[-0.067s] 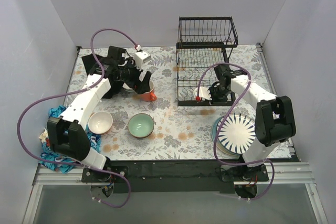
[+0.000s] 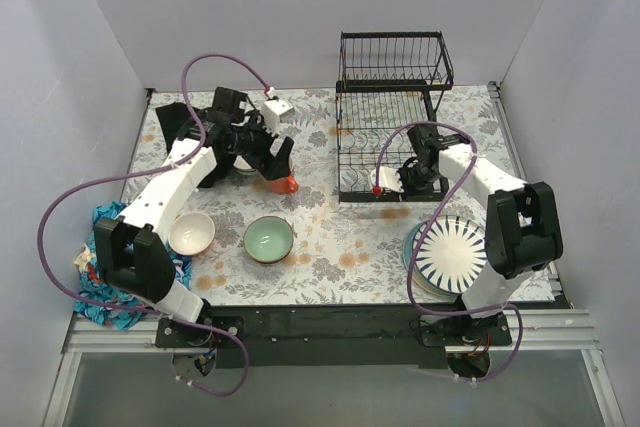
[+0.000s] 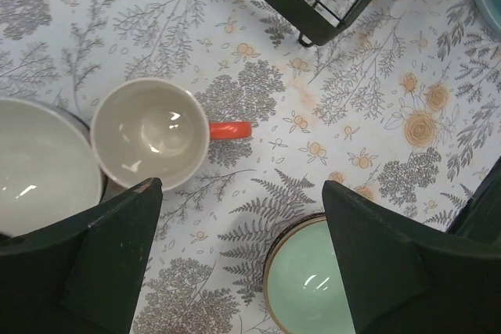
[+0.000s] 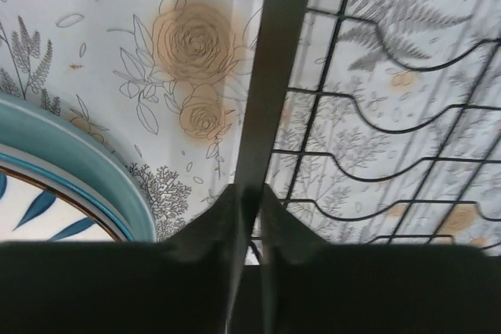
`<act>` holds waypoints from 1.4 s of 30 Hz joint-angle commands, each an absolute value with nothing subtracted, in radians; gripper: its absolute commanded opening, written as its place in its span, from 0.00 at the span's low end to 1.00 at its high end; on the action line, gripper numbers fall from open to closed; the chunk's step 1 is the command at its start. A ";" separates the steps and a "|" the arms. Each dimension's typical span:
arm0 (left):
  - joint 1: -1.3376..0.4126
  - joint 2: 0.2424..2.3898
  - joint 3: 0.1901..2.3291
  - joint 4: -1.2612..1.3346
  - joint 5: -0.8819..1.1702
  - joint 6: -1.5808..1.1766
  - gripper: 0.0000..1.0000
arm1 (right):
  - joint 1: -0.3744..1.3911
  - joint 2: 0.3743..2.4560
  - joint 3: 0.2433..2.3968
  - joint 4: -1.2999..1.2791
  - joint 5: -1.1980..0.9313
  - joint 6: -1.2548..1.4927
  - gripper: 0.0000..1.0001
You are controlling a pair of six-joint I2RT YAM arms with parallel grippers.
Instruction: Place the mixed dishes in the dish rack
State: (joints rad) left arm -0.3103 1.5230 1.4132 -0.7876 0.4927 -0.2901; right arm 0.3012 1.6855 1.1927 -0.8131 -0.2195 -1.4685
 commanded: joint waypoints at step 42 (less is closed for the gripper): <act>-0.477 1.950 1.655 -0.919 0.146 -0.466 0.16 | 0.287 1.427 1.285 -0.741 -0.370 -0.460 0.67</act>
